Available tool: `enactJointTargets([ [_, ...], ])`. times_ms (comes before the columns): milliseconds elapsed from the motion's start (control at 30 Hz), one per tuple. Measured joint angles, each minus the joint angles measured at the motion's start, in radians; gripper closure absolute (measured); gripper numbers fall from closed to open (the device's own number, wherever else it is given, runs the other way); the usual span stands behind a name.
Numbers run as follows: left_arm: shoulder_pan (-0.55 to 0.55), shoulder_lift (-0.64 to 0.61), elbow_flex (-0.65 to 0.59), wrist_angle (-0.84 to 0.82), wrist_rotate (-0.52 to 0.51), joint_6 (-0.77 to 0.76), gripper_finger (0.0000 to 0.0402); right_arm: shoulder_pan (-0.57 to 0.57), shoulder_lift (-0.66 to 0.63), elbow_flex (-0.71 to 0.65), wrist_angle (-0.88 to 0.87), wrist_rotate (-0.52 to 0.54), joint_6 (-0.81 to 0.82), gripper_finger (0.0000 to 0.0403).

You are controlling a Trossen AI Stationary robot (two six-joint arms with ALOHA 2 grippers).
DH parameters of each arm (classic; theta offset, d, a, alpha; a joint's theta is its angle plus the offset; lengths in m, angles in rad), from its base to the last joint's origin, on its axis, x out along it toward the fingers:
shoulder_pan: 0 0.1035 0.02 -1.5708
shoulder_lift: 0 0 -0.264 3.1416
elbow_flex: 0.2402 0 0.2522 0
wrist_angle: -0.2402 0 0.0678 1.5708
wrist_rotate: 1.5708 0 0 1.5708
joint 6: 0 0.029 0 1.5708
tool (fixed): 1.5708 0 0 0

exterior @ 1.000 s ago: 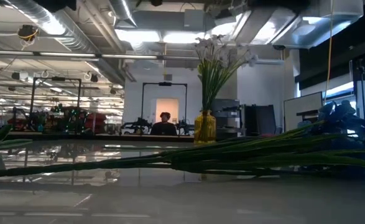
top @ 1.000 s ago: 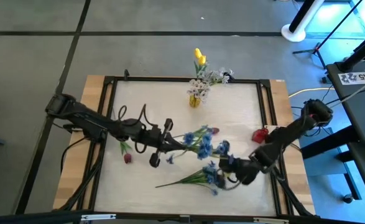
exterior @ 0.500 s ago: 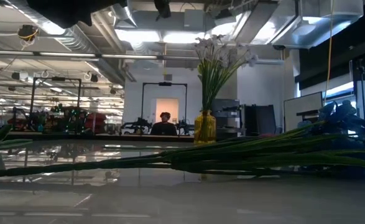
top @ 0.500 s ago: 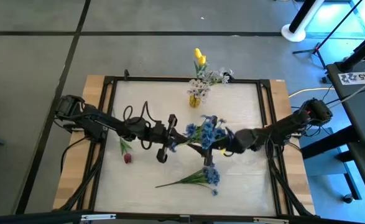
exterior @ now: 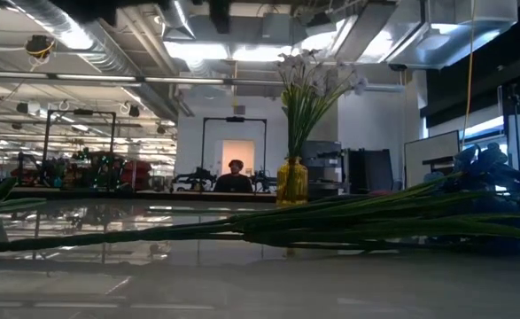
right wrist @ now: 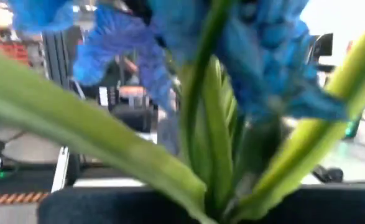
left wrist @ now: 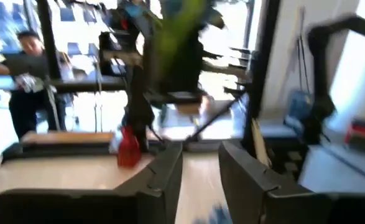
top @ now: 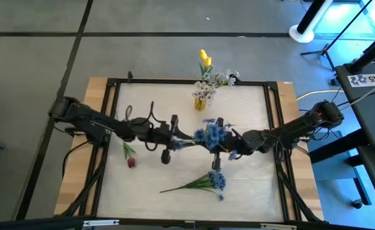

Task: Sort flowers into vase by color
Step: Put the top blue flowers into the red vase

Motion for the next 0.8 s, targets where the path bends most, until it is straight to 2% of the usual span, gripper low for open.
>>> enactJointTargets([
  [100,-0.026,-0.145,0.0,-0.24,-0.002,0.006,0.0294,0.053,-0.123,0.0,-0.293,0.127,0.057,0.0391],
  [167,-0.052,-0.22,0.0,-0.367,-0.006,-0.003,0.0288,0.1,-0.209,0.0,-0.503,0.208,0.151,0.0395],
  [300,-0.116,-0.297,0.0,-0.469,-0.008,-0.022,0.0286,0.209,-0.377,0.0,-1.009,0.432,0.536,0.0387],
  [400,-0.163,-0.299,0.0,-0.468,-0.038,-0.01,0.0286,0.276,-0.475,0.0,-1.323,0.516,0.839,0.0394],
  [467,-0.181,-0.296,0.0,-0.467,-0.069,0.016,0.0286,0.301,-0.533,0.0,-1.45,0.508,0.923,0.0396],
  [533,-0.189,-0.29,0.0,-0.462,-0.101,0.03,0.0285,0.303,-0.598,0.0,-1.526,0.471,0.934,0.0394],
  [700,-0.19,-0.29,0.0,-0.462,-0.137,0.024,0.0285,0.301,-0.761,0.01,-1.615,0.304,0.839,0.0394],
  [800,-0.19,-0.29,0.0,-0.461,-0.139,0.006,0.0285,0.301,-0.836,0.072,-1.699,0.235,0.818,0.0397],
])
